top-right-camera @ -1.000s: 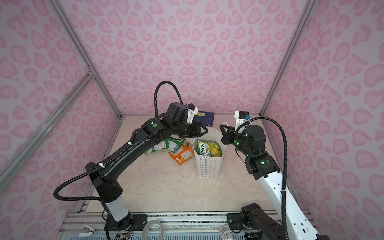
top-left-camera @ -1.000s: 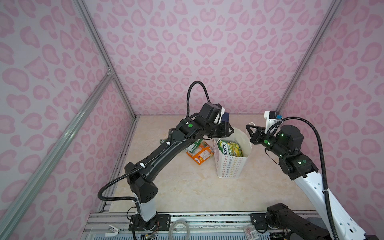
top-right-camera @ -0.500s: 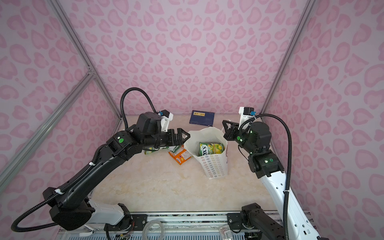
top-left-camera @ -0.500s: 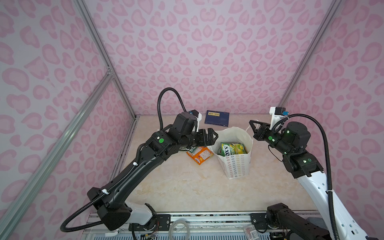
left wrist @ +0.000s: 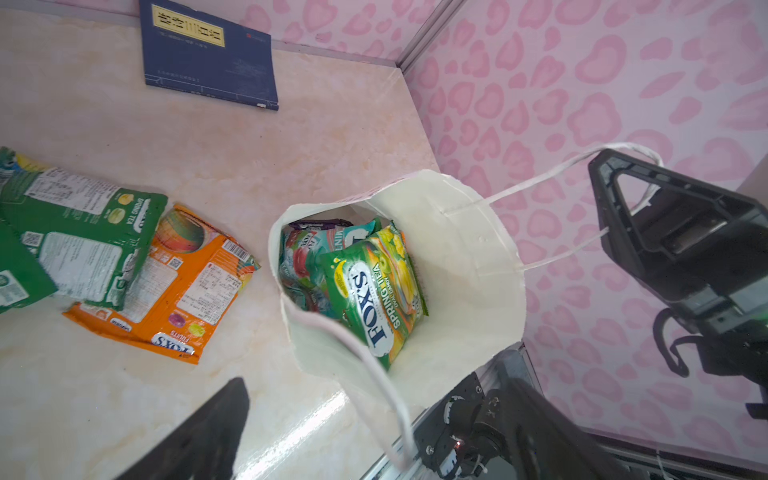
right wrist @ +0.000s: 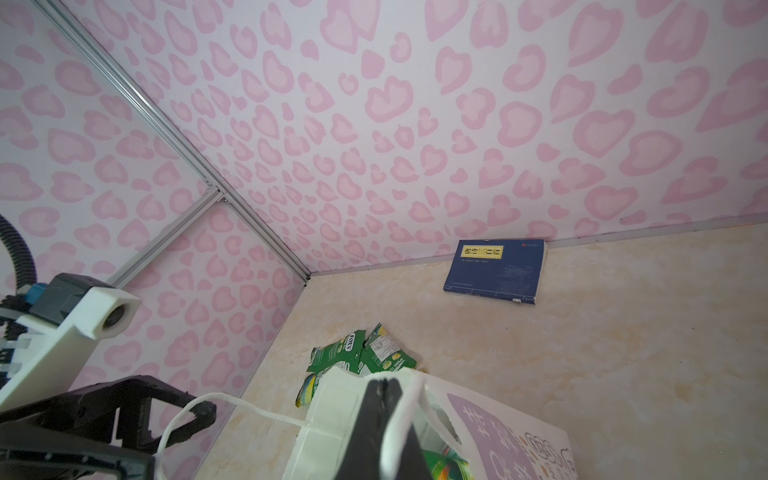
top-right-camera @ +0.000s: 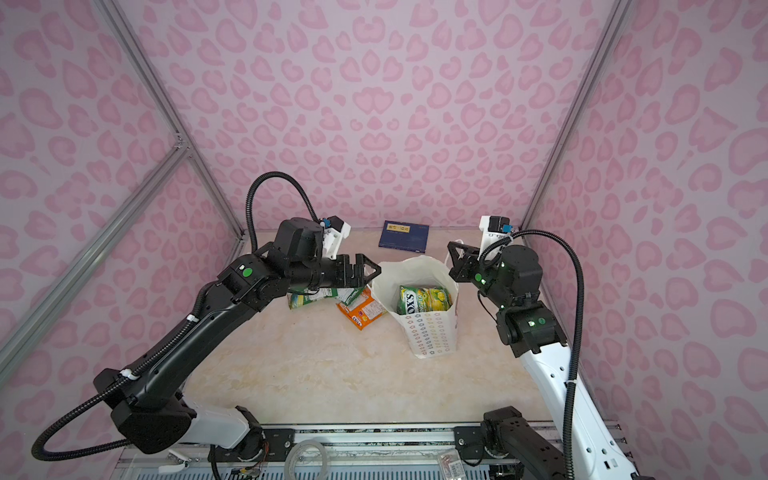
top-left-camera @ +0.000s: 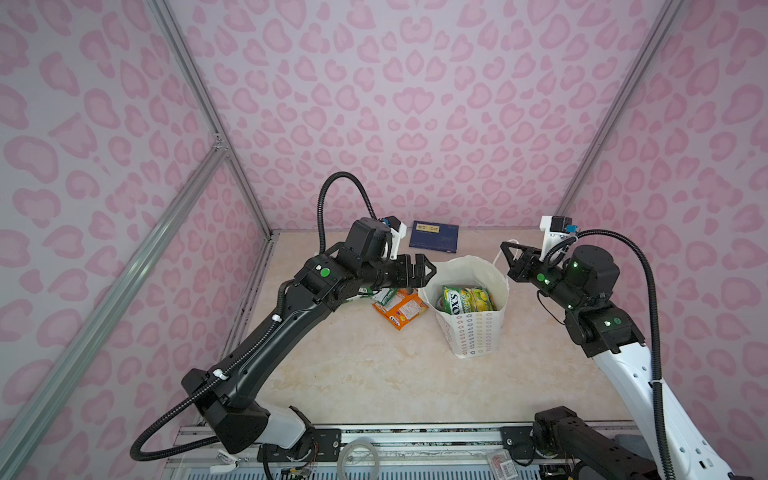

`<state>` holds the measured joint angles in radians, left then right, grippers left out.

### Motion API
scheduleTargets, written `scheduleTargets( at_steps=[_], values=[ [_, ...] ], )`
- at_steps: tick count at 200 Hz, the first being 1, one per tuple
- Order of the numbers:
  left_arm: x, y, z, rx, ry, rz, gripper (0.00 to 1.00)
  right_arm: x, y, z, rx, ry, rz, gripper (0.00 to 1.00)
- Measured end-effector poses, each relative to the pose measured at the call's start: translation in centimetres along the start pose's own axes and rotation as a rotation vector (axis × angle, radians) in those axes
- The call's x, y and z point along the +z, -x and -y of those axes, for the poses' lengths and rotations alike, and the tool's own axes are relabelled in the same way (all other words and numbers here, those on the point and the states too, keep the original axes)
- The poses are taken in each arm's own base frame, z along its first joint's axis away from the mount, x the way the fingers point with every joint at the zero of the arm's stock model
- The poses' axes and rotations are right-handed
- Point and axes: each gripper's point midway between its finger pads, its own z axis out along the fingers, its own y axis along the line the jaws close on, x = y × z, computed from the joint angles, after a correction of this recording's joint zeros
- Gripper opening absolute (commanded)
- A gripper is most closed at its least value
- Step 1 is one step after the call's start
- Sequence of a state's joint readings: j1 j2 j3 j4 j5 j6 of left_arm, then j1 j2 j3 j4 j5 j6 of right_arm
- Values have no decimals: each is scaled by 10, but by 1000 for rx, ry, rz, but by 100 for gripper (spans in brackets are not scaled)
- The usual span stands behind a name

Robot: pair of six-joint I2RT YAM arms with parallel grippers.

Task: Place the snacks into the paper bag

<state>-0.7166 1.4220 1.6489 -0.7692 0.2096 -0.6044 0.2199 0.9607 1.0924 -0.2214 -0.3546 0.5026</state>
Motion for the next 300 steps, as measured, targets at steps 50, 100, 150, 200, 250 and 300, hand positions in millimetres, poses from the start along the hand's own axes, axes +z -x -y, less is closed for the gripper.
scheduleTargets(
  at_steps=[50, 100, 150, 200, 250, 300],
  values=[
    [25, -40, -7, 77, 111, -95, 98, -8, -15, 22, 17, -99, -14, 37],
    [53, -71, 28, 194, 136, -137, 98, -17, -31, 50, 14, -237, -48, 86],
    [80, -49, 13, 120, 292, -44, 98, -48, -35, 64, -10, -342, -27, 92],
    [125, -35, 14, 101, 328, -36, 78, -48, -72, 91, -42, -434, -148, 73],
    [141, -22, -4, 31, 335, -53, 63, -39, -93, 98, -33, -432, -220, 6],
    [150, 15, 8, 15, 260, -22, 59, -41, -99, 91, 22, -387, -213, 0]
  ],
)
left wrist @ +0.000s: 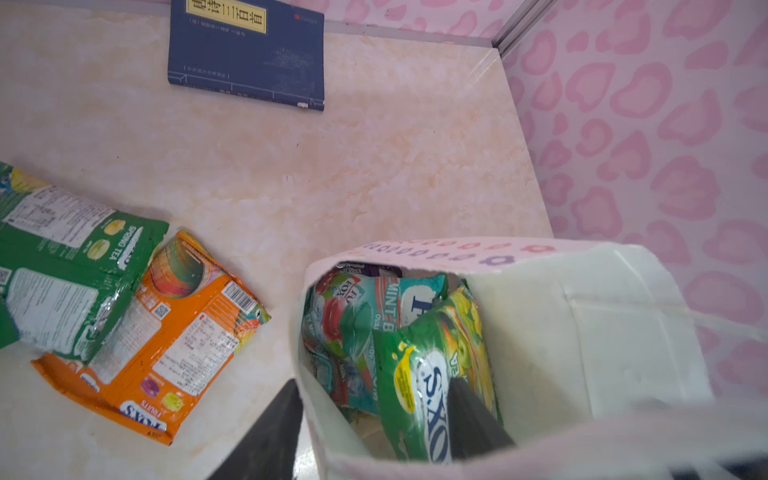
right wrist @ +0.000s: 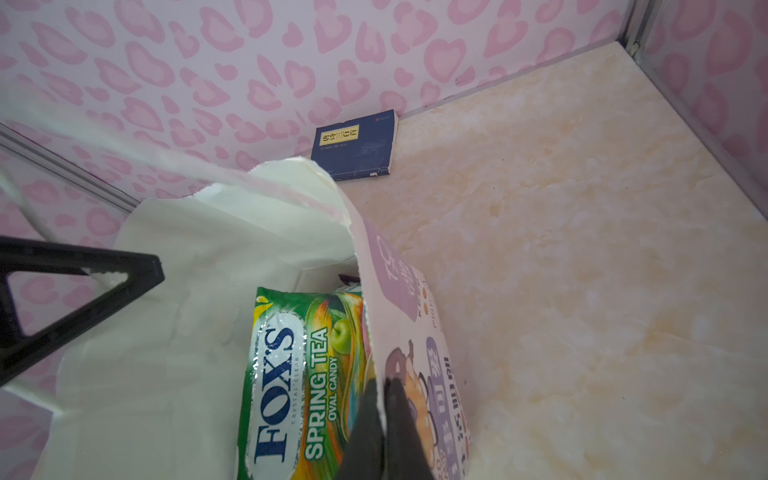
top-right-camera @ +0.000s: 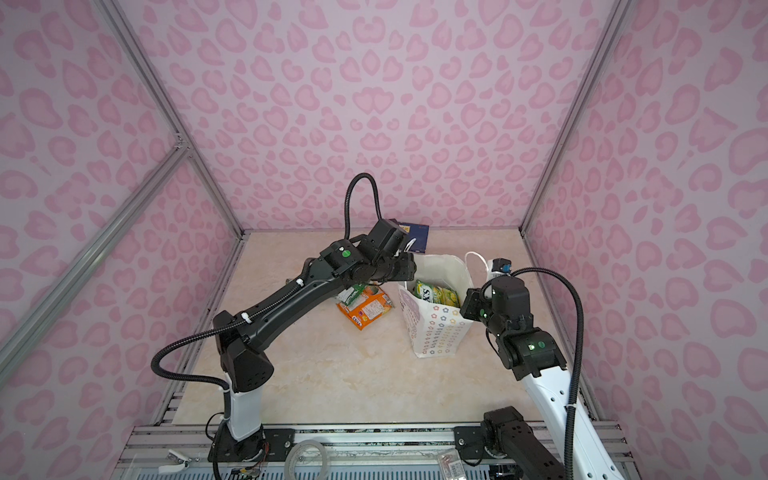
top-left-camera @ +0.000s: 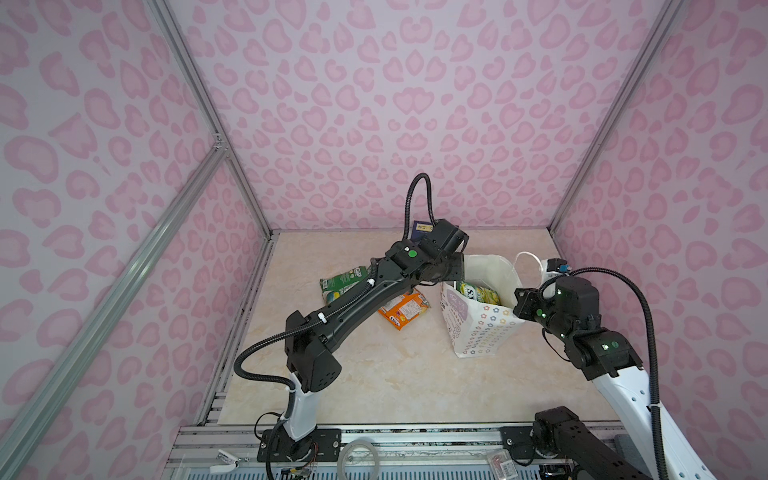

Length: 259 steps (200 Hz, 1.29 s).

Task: Place the snacks into the paper bag

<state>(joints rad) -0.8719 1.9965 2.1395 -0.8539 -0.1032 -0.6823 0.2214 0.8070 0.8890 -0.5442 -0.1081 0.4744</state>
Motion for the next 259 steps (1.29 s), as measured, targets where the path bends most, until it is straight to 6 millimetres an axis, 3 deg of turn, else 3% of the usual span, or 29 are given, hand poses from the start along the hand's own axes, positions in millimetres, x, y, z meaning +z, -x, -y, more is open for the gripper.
scheduleTargets(
  at_steps=[2, 17, 35, 57, 74, 92, 111, 142, 164, 206, 228, 239, 259],
  values=[
    [0, 2, 0, -2, 0, 1, 59, 0, -1, 0, 7, 2, 0, 0],
    [3, 10, 1, -5, -6, 7, 59, 0, -5, -4, 42, 27, 3, 33],
    [1, 12, 4, 3, -27, -3, 59, 0, -4, -9, 58, 42, -1, 57],
    [0, 12, 5, 9, -36, -10, 60, -9, 14, -13, 49, 22, 26, 69],
    [2, 9, 3, 13, -34, -21, 60, -16, 33, -14, 36, -9, 58, 72],
    [4, 5, 1, 23, -35, -38, 60, -16, 39, -11, 13, -48, 46, 72],
    [6, 2, 0, 38, -32, -44, 60, -9, 39, -8, -12, -88, 9, 70],
    [3, 4, 0, 49, -35, -40, 61, -8, 39, -2, -41, -132, -10, 56],
    [-4, 8, 0, 59, -42, -29, 62, -3, 32, 2, -59, -150, -46, 35],
    [-11, 12, -1, 82, -51, -22, 71, 3, 24, 0, -68, -134, -88, 4],
    [-23, 14, -1, 104, -64, -23, 83, 2, 23, -1, -73, -128, -94, 0],
    [-34, 16, 0, 126, -80, -17, 100, 1, 23, -1, -78, -128, -95, 0],
    [-69, 21, 10, 169, -175, -6, 97, 1, 22, 0, -83, -129, -95, 0]
  ],
)
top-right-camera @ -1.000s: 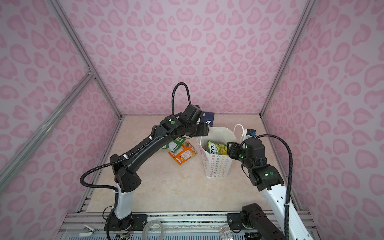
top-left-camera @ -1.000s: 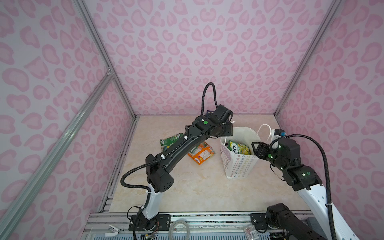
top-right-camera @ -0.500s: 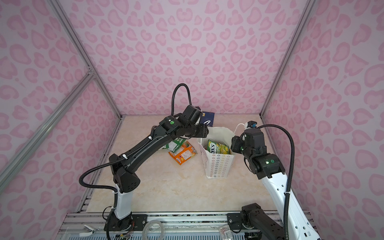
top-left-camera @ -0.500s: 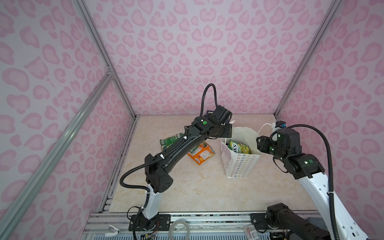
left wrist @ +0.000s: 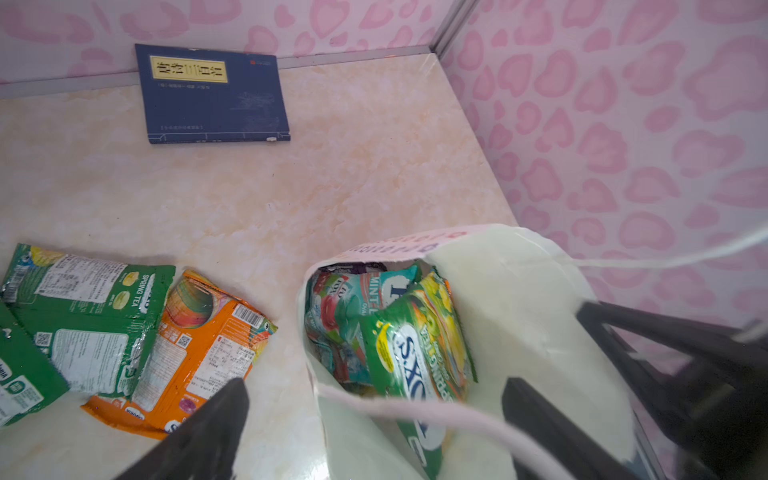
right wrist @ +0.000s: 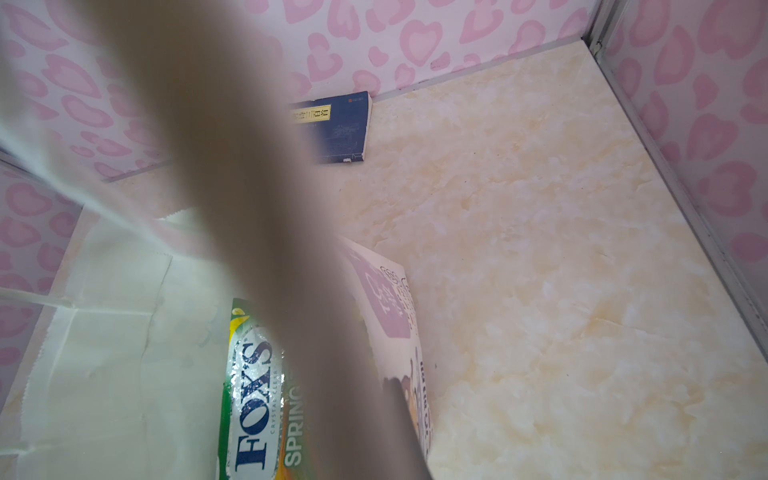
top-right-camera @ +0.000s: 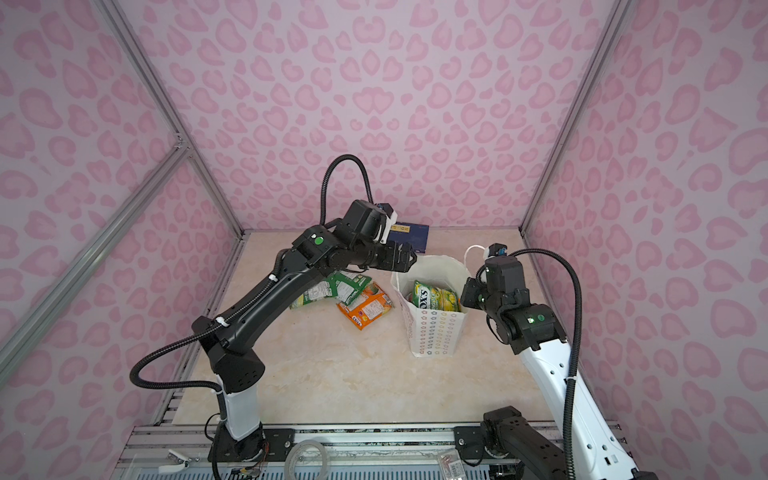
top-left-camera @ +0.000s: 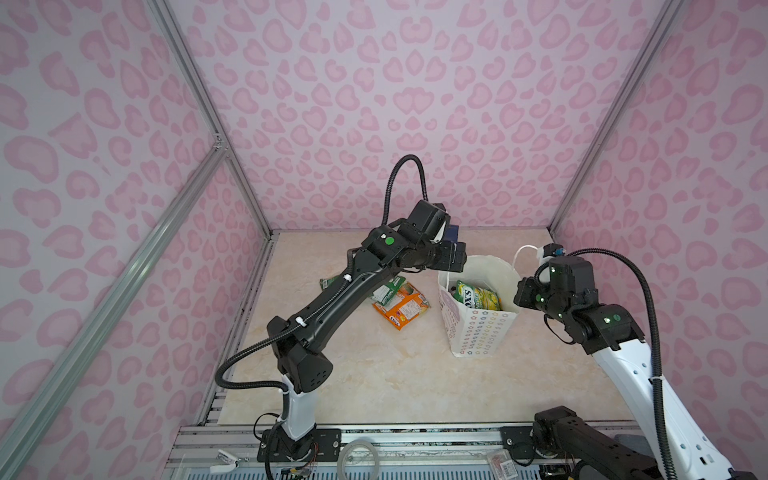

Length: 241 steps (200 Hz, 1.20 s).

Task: Place the snacks into the paper bag

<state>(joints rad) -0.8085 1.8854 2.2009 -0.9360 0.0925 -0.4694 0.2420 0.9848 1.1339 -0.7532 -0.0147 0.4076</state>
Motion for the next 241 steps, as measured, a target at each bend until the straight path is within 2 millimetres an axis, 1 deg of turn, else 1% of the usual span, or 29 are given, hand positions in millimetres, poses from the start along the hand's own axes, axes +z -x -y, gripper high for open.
scheduleTargets(
  at_steps=[12, 22, 37, 53, 60, 73, 85, 98, 108, 120, 125, 136, 151, 181, 203, 222, 241],
  values=[
    [-24, 3, 9, 29, -62, 15, 97, 0, 0, 2, 0, -6, 2, 0],
    [-44, -1, 15, 51, -107, 22, 97, -1, -1, 3, 0, -10, 4, 0],
    [-76, -16, 21, 83, -169, 24, 97, -2, -1, 3, 0, -11, 10, 0],
    [-107, -31, 20, 83, -218, 39, 97, -3, -2, 4, 0, -11, 12, 0],
    [-118, -37, 14, 77, -221, 56, 97, -3, -2, 4, 0, -11, 11, 0],
    [-137, -46, -4, 36, -207, 104, 97, -2, -2, 4, 0, -11, 11, 0],
    [-147, -56, -24, -10, -181, 136, 97, -1, -3, 4, 1, -10, 12, 0],
    [-150, -69, -56, -85, -119, 168, 97, 0, -3, 4, 1, -8, 17, 0],
    [-147, -78, -86, -160, -65, 183, 97, 1, -2, 3, 2, -6, 19, 0],
    [-138, -90, -130, -277, 20, 192, 97, 1, -2, 3, 2, -1, 18, 0],
    [-131, -96, -149, -332, 47, 186, 97, 2, -3, 2, 2, 2, 17, 0],
    [-117, -109, -183, -439, 87, 166, 97, 2, -3, 1, 2, 7, 15, 0],
    [-98, -126, -224, -579, 129, 122, 97, 4, -3, 0, 2, 15, 17, 0],
    [-59, -133, -286, -714, 185, 70, 99, 8, -3, -4, 2, 35, 21, 0],
    [-32, -138, -339, -807, 245, 33, 100, 7, -5, -6, 3, 51, 21, 0],
    [-22, -137, -371, -859, 286, 46, 99, 5, -6, -6, 4, 59, 25, 0],
    [-15, -133, -394, -868, 340, 58, 99, 6, -7, -8, 4, 74, 24, 0]
  ],
)
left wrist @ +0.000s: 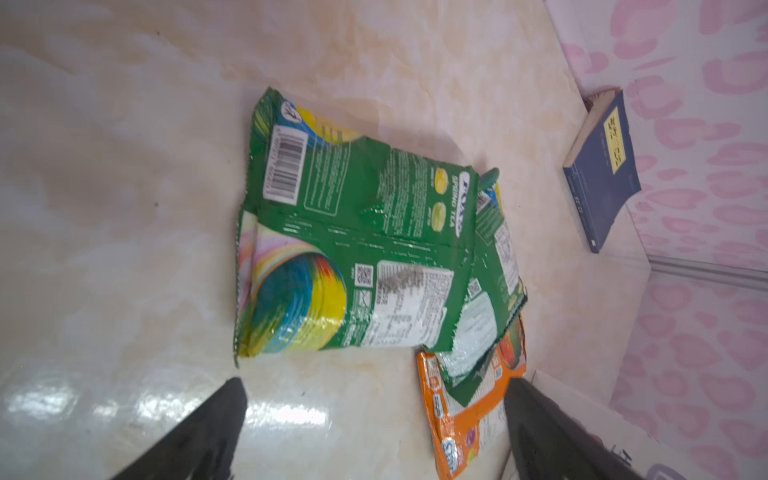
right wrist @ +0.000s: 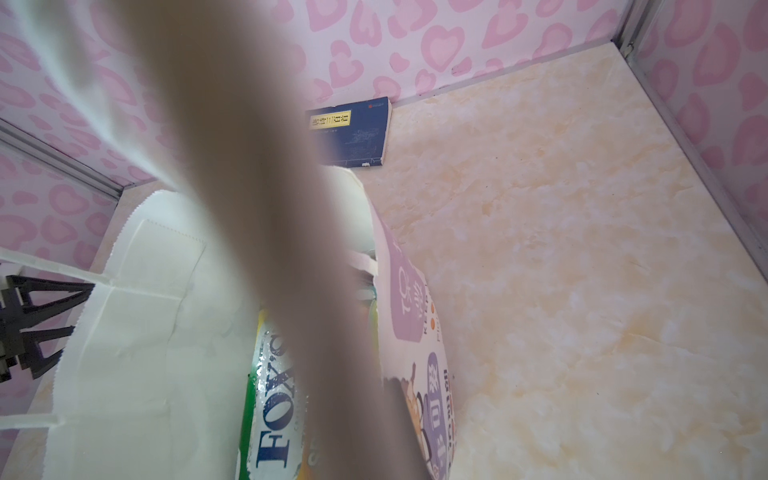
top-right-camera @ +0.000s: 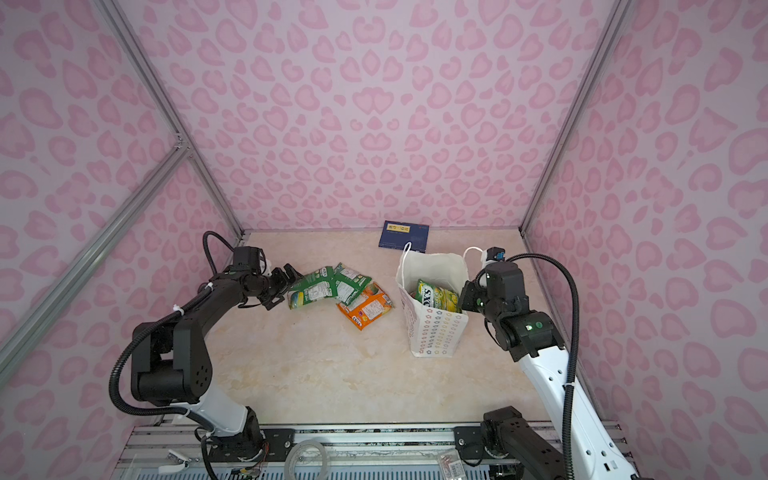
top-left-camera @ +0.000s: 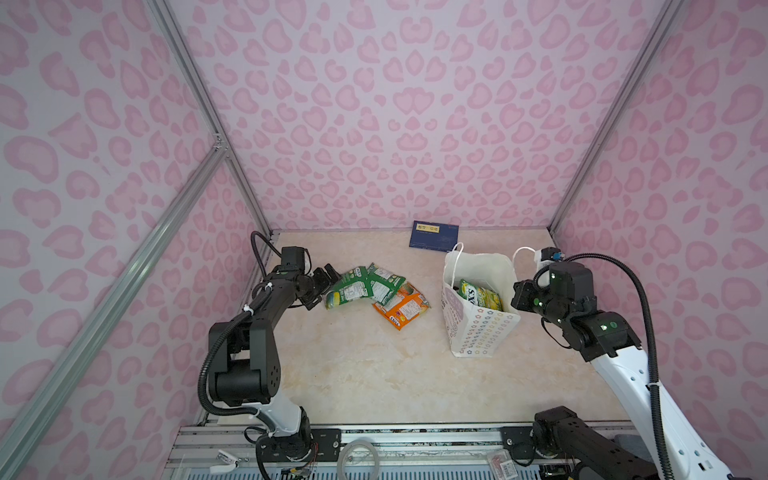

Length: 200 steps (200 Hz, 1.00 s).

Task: Place the snacks into the paper bag
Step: 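Release the bag handle with the left gripper and reach toward the green packets, then close the left gripper on the green Spring Tea packet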

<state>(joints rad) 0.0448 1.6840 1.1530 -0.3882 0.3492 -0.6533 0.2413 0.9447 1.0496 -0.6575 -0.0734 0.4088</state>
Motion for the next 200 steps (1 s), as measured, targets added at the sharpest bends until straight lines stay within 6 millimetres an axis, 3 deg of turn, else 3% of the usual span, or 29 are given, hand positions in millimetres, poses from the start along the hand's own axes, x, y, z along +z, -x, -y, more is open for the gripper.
scheduleTargets(
  at_steps=[30, 52, 75, 134, 200],
  values=[
    [23, 30, -13, 20, 81, 35, 99, -1, -1, -2, 2, 16, 2, 0],
    [39, 36, -25, 51, 126, 23, 99, -3, -2, -3, 3, 23, 5, 0],
    [49, 32, -28, 80, 128, -7, 97, -3, -2, -3, 4, 29, 5, 0],
    [66, 12, -38, 71, 128, -90, 81, -4, -2, -4, 6, 38, 4, 0],
    [80, -7, -18, 122, 112, -105, 63, -9, -1, -6, 11, 49, 12, 0]
  ],
)
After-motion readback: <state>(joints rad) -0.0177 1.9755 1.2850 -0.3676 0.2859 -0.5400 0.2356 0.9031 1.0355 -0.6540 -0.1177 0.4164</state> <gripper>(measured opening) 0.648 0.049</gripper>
